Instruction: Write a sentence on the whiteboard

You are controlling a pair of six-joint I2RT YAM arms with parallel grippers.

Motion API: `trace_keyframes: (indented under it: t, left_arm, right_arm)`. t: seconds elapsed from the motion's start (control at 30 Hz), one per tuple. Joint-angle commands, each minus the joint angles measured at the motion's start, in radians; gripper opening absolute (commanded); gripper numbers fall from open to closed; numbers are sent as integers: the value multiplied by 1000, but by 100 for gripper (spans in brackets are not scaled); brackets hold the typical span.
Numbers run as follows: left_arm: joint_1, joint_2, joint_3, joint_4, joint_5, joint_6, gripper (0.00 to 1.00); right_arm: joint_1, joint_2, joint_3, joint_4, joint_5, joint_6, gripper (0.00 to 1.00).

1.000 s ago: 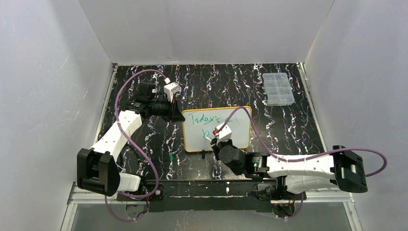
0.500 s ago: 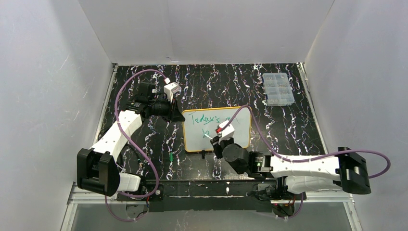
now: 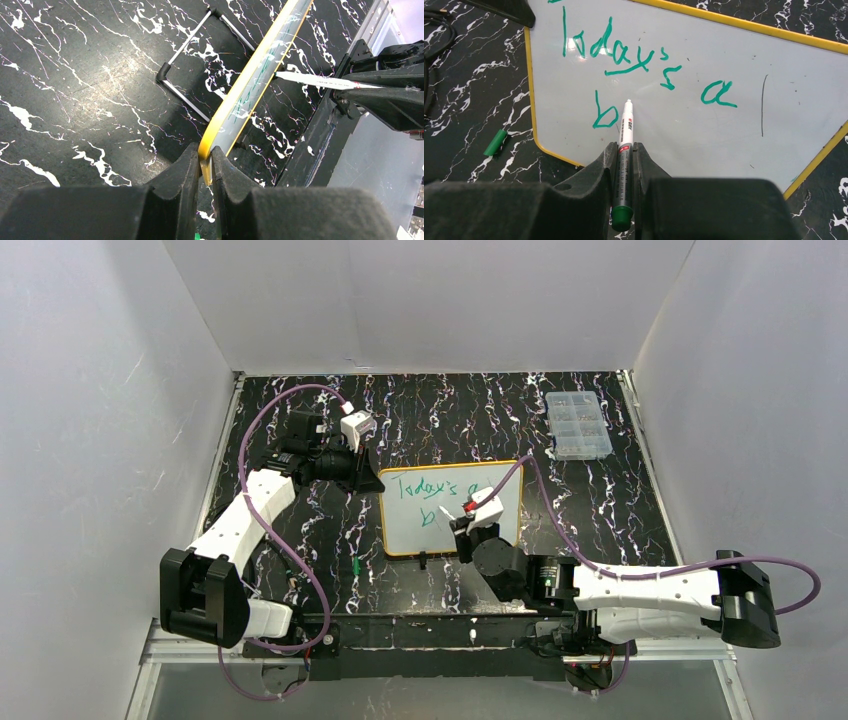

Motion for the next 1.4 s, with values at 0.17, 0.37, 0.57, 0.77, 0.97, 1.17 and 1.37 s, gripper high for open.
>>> trace_keyframes:
  t: [0.17,0.37,0.57,0.77,0.97,1.17,1.37]
  left_arm:
    - [6,-38,9,-1,2,13,0]
    - [6,-39,8,-1,1,12,0]
    - [7,-41,9,-1,0,12,0]
    - [6,-42,8,-1,0,13,0]
    - [6,-41,6,-1,-2,13,0]
    - [6,-41,7,-1,0,12,0]
    - [7,-40,7,-1,-2,13,0]
  right_arm:
    - [-2,23,6,60,57,-37,1]
    - [-2,46,11,57,60,-37,1]
    - [-2,55,9,10,55,3,1]
    - [0,39,-19,-38,41,76,1]
    - [11,30,-43,-80,31,138,1]
    - [21,32,-56,-93,31,168,1]
    - [23,28,-42,-92,35,149,1]
